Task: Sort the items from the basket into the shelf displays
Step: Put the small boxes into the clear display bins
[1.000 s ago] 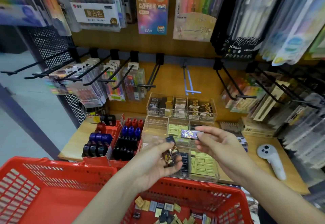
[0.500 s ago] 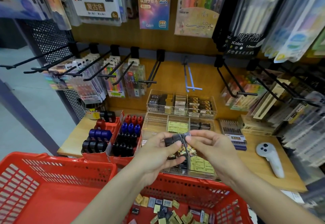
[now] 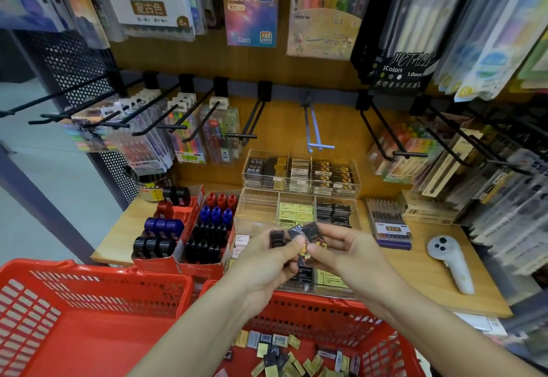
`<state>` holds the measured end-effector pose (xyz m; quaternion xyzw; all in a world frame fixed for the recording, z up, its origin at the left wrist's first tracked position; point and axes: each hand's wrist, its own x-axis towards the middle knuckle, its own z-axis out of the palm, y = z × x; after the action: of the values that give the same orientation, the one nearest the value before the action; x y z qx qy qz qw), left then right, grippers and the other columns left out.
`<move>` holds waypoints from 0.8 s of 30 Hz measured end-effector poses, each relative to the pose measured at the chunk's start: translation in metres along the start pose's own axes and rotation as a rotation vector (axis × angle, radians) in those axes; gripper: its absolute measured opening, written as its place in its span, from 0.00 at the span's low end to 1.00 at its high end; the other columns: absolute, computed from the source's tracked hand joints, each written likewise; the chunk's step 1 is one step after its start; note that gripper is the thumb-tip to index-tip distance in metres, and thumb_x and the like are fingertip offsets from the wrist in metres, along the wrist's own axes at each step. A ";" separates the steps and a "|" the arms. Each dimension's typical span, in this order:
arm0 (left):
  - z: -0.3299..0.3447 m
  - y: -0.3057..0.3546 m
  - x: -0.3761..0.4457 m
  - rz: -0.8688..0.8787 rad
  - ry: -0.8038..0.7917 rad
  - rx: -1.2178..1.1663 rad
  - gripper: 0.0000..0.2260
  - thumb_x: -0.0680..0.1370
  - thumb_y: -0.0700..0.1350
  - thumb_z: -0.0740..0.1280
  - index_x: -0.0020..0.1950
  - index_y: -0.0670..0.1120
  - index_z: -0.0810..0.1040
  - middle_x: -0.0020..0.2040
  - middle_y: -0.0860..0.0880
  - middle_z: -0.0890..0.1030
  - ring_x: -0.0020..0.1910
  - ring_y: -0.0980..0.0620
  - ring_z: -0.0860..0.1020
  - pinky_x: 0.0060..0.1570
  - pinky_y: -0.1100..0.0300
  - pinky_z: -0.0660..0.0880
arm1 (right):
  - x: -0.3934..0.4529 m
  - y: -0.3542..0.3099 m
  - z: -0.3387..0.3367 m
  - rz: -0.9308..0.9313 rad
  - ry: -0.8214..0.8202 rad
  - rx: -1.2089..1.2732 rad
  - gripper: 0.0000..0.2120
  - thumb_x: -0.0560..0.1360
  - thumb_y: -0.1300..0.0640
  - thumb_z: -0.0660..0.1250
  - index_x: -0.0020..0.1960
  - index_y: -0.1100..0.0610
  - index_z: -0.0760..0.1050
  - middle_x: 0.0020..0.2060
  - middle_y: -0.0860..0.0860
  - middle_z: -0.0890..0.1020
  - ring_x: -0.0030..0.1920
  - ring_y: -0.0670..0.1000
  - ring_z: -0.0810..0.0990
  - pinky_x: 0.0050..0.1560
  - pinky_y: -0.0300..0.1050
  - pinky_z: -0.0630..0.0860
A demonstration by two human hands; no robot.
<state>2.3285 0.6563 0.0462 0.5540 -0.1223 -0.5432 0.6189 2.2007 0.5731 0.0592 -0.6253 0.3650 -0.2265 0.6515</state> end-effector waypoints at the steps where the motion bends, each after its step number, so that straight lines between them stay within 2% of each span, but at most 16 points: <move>1: 0.000 0.002 0.000 -0.010 0.004 0.004 0.06 0.76 0.39 0.72 0.52 0.41 0.80 0.34 0.50 0.78 0.31 0.58 0.75 0.31 0.66 0.73 | 0.001 -0.001 -0.002 -0.006 -0.024 -0.075 0.18 0.73 0.64 0.73 0.42 0.39 0.83 0.43 0.42 0.86 0.50 0.45 0.84 0.49 0.39 0.81; 3: -0.003 0.007 0.000 0.016 0.001 0.114 0.07 0.77 0.44 0.72 0.53 0.44 0.81 0.34 0.52 0.76 0.30 0.59 0.73 0.28 0.66 0.71 | 0.003 -0.006 -0.007 0.008 -0.083 -0.191 0.18 0.74 0.65 0.72 0.56 0.43 0.80 0.47 0.44 0.86 0.54 0.46 0.83 0.57 0.44 0.80; 5: -0.008 0.012 -0.001 0.110 -0.026 0.343 0.09 0.75 0.52 0.73 0.53 0.52 0.82 0.33 0.58 0.76 0.28 0.61 0.72 0.27 0.68 0.69 | 0.006 -0.014 -0.014 0.060 -0.162 -0.227 0.23 0.74 0.65 0.72 0.66 0.51 0.74 0.41 0.44 0.86 0.48 0.45 0.85 0.51 0.40 0.81; 7: -0.011 0.015 0.001 0.207 -0.062 0.551 0.07 0.74 0.57 0.73 0.50 0.57 0.83 0.29 0.63 0.76 0.26 0.63 0.72 0.27 0.70 0.67 | 0.006 -0.019 -0.020 0.068 -0.212 -0.329 0.27 0.74 0.64 0.72 0.70 0.51 0.71 0.33 0.42 0.83 0.42 0.42 0.84 0.49 0.39 0.81; 9: -0.009 0.014 0.006 0.270 -0.066 0.633 0.06 0.75 0.55 0.72 0.46 0.53 0.83 0.26 0.64 0.75 0.25 0.66 0.72 0.29 0.70 0.65 | 0.008 -0.021 -0.022 0.076 -0.238 -0.399 0.29 0.74 0.63 0.73 0.71 0.48 0.69 0.34 0.47 0.83 0.43 0.48 0.85 0.56 0.47 0.80; 11: -0.005 0.012 0.014 0.294 -0.037 0.637 0.07 0.76 0.51 0.73 0.43 0.49 0.82 0.25 0.63 0.74 0.25 0.65 0.71 0.29 0.70 0.65 | 0.010 -0.020 -0.023 0.065 -0.230 -0.426 0.30 0.73 0.63 0.73 0.71 0.47 0.67 0.37 0.49 0.84 0.45 0.49 0.85 0.58 0.47 0.79; 13: 0.001 0.010 0.023 0.287 0.013 0.609 0.06 0.76 0.50 0.73 0.43 0.48 0.82 0.24 0.61 0.74 0.24 0.64 0.71 0.27 0.71 0.65 | 0.016 -0.019 -0.027 0.039 -0.183 -0.426 0.30 0.73 0.64 0.74 0.70 0.47 0.68 0.41 0.50 0.84 0.46 0.48 0.85 0.54 0.42 0.80; 15: 0.009 0.012 0.034 0.233 0.045 0.490 0.08 0.76 0.49 0.73 0.47 0.44 0.83 0.26 0.57 0.77 0.26 0.57 0.73 0.27 0.68 0.69 | 0.023 -0.019 -0.032 -0.037 -0.118 -0.450 0.28 0.72 0.62 0.75 0.66 0.47 0.70 0.48 0.50 0.81 0.46 0.44 0.84 0.50 0.41 0.81; 17: 0.022 0.016 0.048 0.162 0.048 0.340 0.10 0.77 0.47 0.73 0.51 0.41 0.83 0.36 0.47 0.84 0.35 0.45 0.81 0.39 0.55 0.81 | 0.036 -0.017 -0.038 -0.196 -0.028 -0.640 0.26 0.69 0.57 0.79 0.62 0.46 0.72 0.54 0.46 0.78 0.48 0.40 0.81 0.48 0.38 0.81; 18: 0.028 0.019 0.056 0.133 0.053 0.291 0.10 0.77 0.47 0.72 0.52 0.41 0.82 0.39 0.45 0.85 0.38 0.44 0.83 0.43 0.53 0.82 | 0.043 -0.017 -0.041 -0.282 0.030 -0.768 0.26 0.67 0.54 0.80 0.61 0.47 0.74 0.54 0.44 0.77 0.50 0.41 0.79 0.51 0.39 0.80; 19: 0.034 0.022 0.065 0.114 0.061 0.259 0.10 0.77 0.47 0.72 0.52 0.41 0.81 0.37 0.47 0.84 0.35 0.47 0.81 0.40 0.55 0.80 | 0.050 -0.018 -0.044 -0.359 0.077 -0.871 0.25 0.67 0.53 0.80 0.61 0.49 0.76 0.54 0.44 0.76 0.52 0.42 0.77 0.54 0.42 0.79; 21: 0.044 0.027 0.085 0.102 0.082 0.237 0.08 0.78 0.48 0.71 0.51 0.44 0.80 0.32 0.51 0.77 0.29 0.54 0.71 0.30 0.63 0.70 | 0.065 -0.020 -0.052 -0.456 0.121 -0.991 0.26 0.68 0.52 0.78 0.63 0.52 0.76 0.54 0.45 0.77 0.55 0.45 0.76 0.58 0.41 0.75; 23: 0.051 0.033 0.106 0.114 0.086 0.235 0.07 0.78 0.48 0.71 0.48 0.46 0.78 0.33 0.51 0.75 0.28 0.55 0.68 0.27 0.65 0.66 | 0.082 -0.024 -0.058 -0.483 0.131 -1.108 0.26 0.70 0.49 0.76 0.66 0.52 0.75 0.57 0.46 0.78 0.57 0.47 0.76 0.59 0.40 0.72; 24: 0.054 0.036 0.118 0.119 0.085 0.227 0.07 0.78 0.48 0.71 0.46 0.46 0.77 0.35 0.50 0.76 0.29 0.55 0.68 0.26 0.65 0.65 | 0.093 -0.026 -0.062 -0.486 0.144 -1.180 0.26 0.71 0.48 0.75 0.67 0.52 0.75 0.58 0.47 0.79 0.59 0.49 0.76 0.59 0.42 0.72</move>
<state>2.3520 0.5231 0.0420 0.6347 -0.1891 -0.4644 0.5879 2.2165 0.4601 0.0698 -0.9268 0.3191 -0.1699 0.1016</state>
